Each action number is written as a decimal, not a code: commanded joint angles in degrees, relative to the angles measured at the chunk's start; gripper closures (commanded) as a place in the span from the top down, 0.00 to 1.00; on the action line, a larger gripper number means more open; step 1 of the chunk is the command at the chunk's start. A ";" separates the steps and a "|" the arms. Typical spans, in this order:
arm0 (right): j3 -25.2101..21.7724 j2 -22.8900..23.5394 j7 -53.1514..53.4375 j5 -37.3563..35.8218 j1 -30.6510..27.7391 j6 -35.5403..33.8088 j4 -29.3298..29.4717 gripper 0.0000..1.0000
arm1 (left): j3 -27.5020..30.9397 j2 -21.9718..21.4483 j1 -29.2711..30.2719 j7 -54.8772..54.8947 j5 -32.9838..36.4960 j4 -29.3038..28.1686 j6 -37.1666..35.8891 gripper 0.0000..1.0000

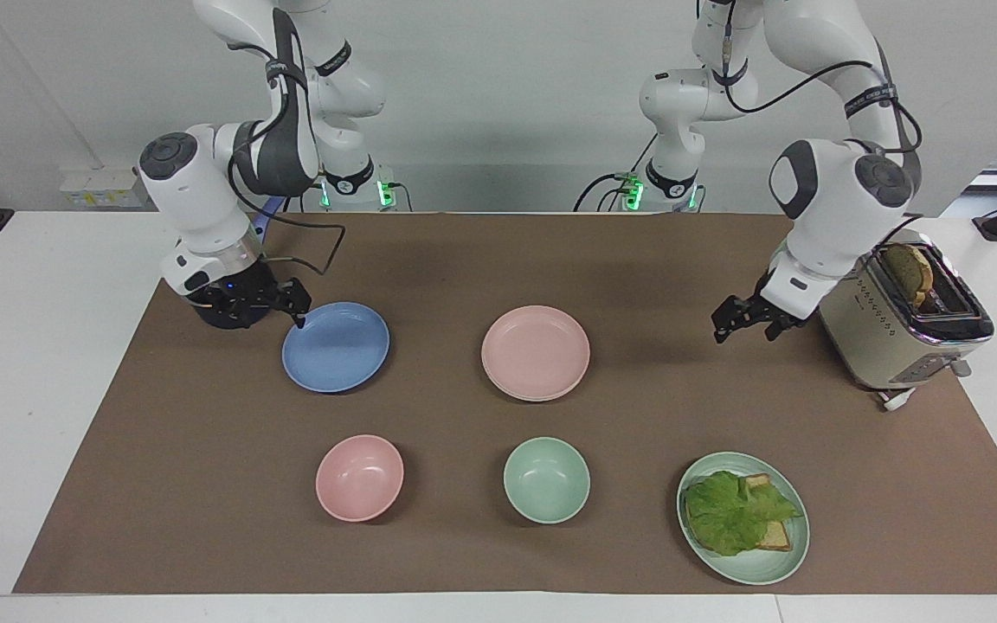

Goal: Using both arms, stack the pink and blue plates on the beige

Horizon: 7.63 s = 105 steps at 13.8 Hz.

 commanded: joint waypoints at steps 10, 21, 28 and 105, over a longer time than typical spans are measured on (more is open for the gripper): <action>0.45 6.58 -5.30 4.84 -2.61 8.40 -5.53 0.53 | 0.62 -2.47 2.55 4.37 4.75 16.83 -18.11 1.00; 0.54 4.83 -5.92 4.93 -2.70 6.74 -5.01 0.00 | 0.97 -2.47 2.64 4.37 4.58 16.75 -17.94 1.00; 1.24 -3.18 -5.21 4.93 1.69 -3.80 -0.18 0.00 | 0.97 -2.47 2.55 4.37 4.58 16.75 -17.85 1.00; 2.30 -5.55 7.71 -4.56 1.70 -35.19 28.48 1.00 | 6.60 -2.47 -1.84 4.37 4.49 16.75 -17.85 1.00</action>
